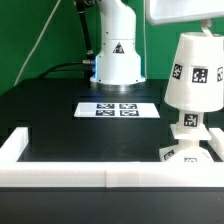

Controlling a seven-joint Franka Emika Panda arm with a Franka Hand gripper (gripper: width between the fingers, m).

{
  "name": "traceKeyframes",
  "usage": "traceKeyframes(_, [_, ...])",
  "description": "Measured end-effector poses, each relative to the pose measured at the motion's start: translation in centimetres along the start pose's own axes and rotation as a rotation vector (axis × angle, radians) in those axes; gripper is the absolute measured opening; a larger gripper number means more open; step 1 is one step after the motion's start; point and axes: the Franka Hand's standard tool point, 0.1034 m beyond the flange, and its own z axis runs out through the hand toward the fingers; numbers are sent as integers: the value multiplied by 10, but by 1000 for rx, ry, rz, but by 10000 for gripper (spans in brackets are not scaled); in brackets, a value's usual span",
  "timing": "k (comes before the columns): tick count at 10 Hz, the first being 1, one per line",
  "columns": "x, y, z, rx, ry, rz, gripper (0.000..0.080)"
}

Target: Assemble lamp

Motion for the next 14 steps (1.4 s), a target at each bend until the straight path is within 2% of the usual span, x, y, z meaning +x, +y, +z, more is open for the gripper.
traceKeyframes(3, [-1,6,12,-5,5,-6,45])
traceKeyframes(8, [-1,11,16,-11,-6,3,53])
traceKeyframes(9, [-3,12,14,-14,-21,6,266])
traceKeyframes(10, [-5,12,11,-19,-47,8,403])
traceKeyframes(11, [-6,10,7,-21,-53,9,403])
traceKeyframes(12, [-8,10,2,-37,-67,10,585])
traceKeyframes(13, [-10,9,-6,-59,-74,5,673])
traceKeyframes(14, [-12,5,-13,-91,-68,-4,673])
